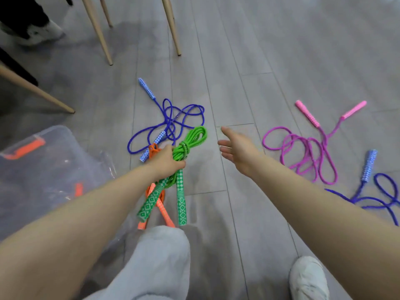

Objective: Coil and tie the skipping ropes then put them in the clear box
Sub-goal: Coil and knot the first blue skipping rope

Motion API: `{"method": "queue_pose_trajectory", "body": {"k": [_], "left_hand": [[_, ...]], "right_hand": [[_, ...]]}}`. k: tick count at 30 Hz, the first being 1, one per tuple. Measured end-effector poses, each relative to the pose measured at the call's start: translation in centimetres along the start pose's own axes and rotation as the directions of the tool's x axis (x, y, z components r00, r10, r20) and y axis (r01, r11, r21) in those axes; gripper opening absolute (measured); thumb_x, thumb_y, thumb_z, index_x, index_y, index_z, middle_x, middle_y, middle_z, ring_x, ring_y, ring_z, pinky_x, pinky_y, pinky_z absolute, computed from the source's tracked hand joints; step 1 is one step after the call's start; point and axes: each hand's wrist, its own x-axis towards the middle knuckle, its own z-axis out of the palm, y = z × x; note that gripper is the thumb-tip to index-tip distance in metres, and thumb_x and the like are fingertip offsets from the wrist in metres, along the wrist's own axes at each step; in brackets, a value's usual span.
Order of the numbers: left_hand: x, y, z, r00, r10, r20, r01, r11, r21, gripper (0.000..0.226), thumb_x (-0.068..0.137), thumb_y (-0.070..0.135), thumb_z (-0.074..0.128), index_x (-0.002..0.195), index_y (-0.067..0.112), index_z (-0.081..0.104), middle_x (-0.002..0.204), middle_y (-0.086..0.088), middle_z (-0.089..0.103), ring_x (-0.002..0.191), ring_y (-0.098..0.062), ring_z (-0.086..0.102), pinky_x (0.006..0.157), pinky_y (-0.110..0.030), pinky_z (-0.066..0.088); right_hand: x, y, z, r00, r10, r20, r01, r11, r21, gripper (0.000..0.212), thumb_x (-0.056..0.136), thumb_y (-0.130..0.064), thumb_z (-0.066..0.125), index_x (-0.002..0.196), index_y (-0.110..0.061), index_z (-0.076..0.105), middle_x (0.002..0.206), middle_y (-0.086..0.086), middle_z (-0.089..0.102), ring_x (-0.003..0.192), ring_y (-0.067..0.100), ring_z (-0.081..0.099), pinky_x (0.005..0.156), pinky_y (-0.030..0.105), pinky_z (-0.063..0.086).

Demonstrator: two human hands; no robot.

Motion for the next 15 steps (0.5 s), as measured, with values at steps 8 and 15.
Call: {"method": "queue_pose_trajectory", "body": {"k": [8, 15], "left_hand": [[4.9, -8.2, 3.4, 0.949, -0.314, -0.025, 0.313, 0.949, -0.024, 0.069, 0.089, 0.038, 0.062, 0.139, 0.004, 0.029, 0.128, -0.018, 0.057, 0.116, -0.036, 0.056, 0.09, -0.035, 0.044], [5.6, -11.9, 5.9, 0.912, -0.398, -0.097, 0.406, 0.91, 0.084, 0.054, 0.084, 0.031, 0.067, 0.123, 0.004, 0.042, 0.126, -0.024, 0.052, 0.117, -0.042, 0.052, 0.093, -0.044, 0.045]], "right_hand": [[6.1, 4.2, 2.4, 0.991, 0.136, 0.013, -0.135, 0.99, -0.03, 0.028, 0.097, -0.035, 0.056, 0.113, -0.013, 0.051, 0.109, 0.011, 0.064, 0.09, 0.021, 0.058, 0.095, 0.034, 0.052], [9.8, 6.1, 3.9, 0.977, 0.215, -0.002, -0.215, 0.976, 0.017, 0.032, 0.095, -0.032, 0.059, 0.117, -0.009, 0.053, 0.102, 0.011, 0.066, 0.083, 0.02, 0.056, 0.093, 0.036, 0.053]]}}
